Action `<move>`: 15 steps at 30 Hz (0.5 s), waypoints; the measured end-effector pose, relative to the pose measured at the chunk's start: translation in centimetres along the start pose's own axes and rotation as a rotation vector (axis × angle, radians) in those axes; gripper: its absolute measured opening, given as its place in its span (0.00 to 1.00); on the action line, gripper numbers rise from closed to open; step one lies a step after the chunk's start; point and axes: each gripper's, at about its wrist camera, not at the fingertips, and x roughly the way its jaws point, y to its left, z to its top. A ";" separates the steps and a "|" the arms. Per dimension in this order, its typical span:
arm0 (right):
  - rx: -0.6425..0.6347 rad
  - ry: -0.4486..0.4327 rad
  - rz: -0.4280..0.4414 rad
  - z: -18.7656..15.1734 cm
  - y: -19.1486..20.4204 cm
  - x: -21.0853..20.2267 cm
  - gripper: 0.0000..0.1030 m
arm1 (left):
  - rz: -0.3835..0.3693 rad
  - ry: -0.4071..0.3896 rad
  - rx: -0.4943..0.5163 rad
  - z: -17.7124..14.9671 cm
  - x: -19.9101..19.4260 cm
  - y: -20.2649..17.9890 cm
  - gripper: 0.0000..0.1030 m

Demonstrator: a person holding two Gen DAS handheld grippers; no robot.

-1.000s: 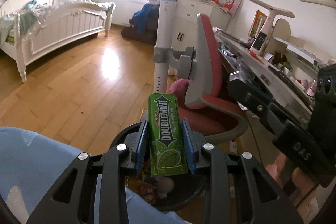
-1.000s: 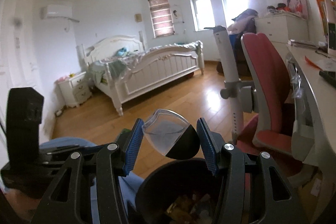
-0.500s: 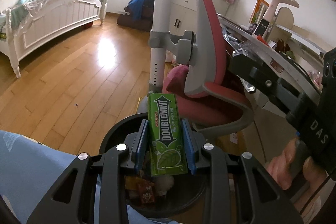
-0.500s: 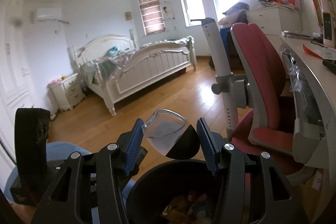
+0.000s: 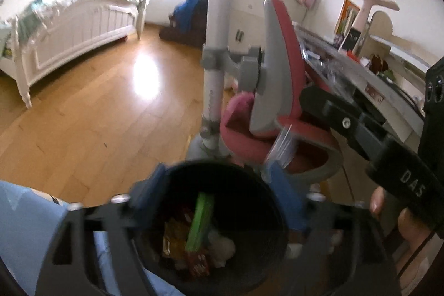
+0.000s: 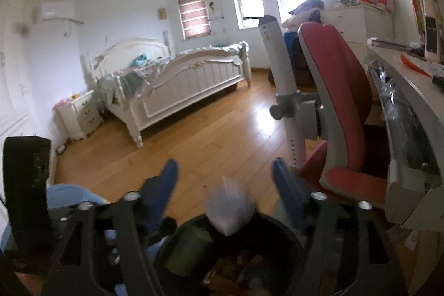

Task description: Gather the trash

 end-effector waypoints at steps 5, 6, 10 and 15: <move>0.001 -0.015 0.024 0.0 0.5 -1.4 0.75 | 0.023 0.004 0.000 -0.3 -1.5 0.5 0.80; 0.002 -0.017 0.032 0.0 0.8 -1.8 0.75 | 0.036 0.003 -0.005 -0.5 -2.0 0.7 0.85; 0.028 -0.007 0.103 -0.2 2.2 -3.6 0.80 | 0.093 -0.021 -0.011 -1.3 -5.4 1.3 0.91; 0.026 0.030 0.242 -1.0 6.5 -5.9 0.84 | 0.213 -0.079 -0.062 -3.6 -12.2 3.4 0.95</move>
